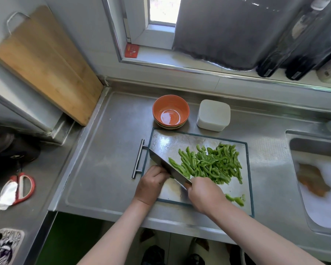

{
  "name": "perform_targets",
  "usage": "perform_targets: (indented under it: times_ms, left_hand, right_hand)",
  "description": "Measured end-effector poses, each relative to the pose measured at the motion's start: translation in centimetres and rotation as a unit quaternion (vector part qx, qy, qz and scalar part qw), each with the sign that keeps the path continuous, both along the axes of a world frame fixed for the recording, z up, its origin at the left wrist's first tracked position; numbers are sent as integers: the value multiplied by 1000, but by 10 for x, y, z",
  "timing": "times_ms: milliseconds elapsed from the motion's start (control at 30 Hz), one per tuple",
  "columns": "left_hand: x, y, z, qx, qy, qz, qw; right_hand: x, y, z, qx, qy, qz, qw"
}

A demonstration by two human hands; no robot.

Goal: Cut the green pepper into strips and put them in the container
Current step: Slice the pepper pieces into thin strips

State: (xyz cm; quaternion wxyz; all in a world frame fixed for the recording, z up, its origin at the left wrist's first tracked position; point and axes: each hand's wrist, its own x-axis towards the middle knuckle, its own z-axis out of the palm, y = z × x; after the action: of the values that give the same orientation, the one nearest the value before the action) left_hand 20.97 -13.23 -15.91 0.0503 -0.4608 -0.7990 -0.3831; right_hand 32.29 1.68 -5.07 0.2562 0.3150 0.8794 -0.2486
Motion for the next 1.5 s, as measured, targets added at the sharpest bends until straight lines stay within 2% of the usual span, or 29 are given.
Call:
perform_targets:
  times_ms: [200,400,633,833,900,1000,1067,1167,1267,1400,1500]
  left_hand:
    - [0,0,1,-5,-15,-5,1000]
    - [1,-2,1,-24,-20,-7,999]
    - [1,0,7,-26,-33,-8,999]
    - [-3,-4,17,-31,-74,34,996]
    - [-7,-3,22,-61,-95,49,992]
    - [-14,1,25,-150,-102,11,983]
    - [-18,2,25,-164,-99,-1,982]
    - [-22,2,26,-159,-111,43,980]
    - [-28,10,35,-158,-156,75,972]
    - [-30,25,54,-113,-181,139,967]
    - [-26,37,71,-104,-341,159,921]
  right_hand:
    - [-30,0,-9,-46,10,-27,999]
    - [-2,15,-6,-60,23,-82,995]
    - [-2,23,-3,-66,36,-85,993]
    - [7,34,11,-86,40,-90,991]
    - [8,35,18,-79,47,-91,992]
    - [6,37,23,-74,56,-98,991]
    - [4,37,23,-79,62,-105,989]
    - [2,37,24,-88,67,-110,988]
    - [4,38,24,-112,71,-136,982]
    - [7,44,26,-202,82,-223,950]
    - [5,47,34,-233,84,-257,934]
